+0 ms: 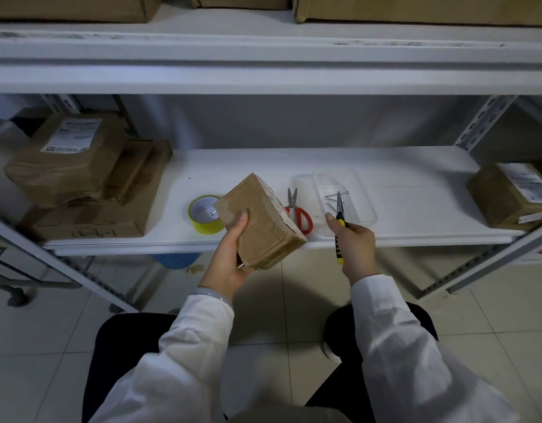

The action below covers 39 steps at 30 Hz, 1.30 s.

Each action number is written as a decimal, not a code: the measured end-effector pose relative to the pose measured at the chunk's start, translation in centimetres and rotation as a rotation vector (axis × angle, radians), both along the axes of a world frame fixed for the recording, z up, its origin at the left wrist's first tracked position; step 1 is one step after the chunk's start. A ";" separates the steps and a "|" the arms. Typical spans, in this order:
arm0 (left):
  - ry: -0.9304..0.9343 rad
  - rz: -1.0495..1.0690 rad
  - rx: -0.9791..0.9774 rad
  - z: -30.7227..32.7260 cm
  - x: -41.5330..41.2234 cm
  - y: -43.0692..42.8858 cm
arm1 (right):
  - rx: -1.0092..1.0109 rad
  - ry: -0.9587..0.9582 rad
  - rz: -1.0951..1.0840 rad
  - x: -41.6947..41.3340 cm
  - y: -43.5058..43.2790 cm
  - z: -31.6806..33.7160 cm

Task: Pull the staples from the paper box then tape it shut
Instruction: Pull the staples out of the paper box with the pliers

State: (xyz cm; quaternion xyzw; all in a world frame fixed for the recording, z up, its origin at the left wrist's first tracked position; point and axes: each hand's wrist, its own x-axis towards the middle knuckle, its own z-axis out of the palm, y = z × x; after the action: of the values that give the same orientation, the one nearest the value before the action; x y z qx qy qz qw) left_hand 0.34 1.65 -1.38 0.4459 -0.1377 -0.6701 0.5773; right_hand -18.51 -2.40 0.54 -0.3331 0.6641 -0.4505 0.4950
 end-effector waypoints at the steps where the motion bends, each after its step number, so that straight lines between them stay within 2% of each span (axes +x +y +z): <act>1: 0.007 -0.003 -0.001 0.0 -0.1 0.0 | 0.024 0.010 0.000 -0.3 -0.1 -0.1; 6: 0.007 -0.048 0.000 -0.3 -0.6 -0.4 | 0.079 0.075 0.014 -0.9 -0.5 -0.6; 14: -0.008 -0.072 0.008 -0.6 -1.0 -0.9 | 0.108 0.064 0.041 -1.3 -0.9 -0.7; 19: -0.047 -0.051 0.027 -0.7 -1.1 -0.7 | 0.050 0.045 0.055 -1.1 -0.4 0.3; 26: -0.242 -0.079 -0.003 1.1 -2.1 -0.4 | 0.005 -0.065 0.425 1.4 0.8 3.1; 31: -0.346 -0.103 -0.039 2.3 -1.2 0.0 | -0.004 -0.124 0.473 3.0 0.8 3.1; 35: -0.176 0.006 0.043 2.5 1.2 -0.1 | 0.044 -0.215 0.453 3.0 0.9 3.5; 39: -0.076 -0.008 -0.013 2.1 2.3 0.9 | 0.115 -0.322 0.507 3.1 0.9 3.2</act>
State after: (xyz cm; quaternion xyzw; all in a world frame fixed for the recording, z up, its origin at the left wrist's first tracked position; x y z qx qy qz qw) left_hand 2.61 2.55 0.73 0.4666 -0.1657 -0.6540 0.5719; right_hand -15.46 -1.49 3.77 -0.3839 0.4974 -0.3214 0.7084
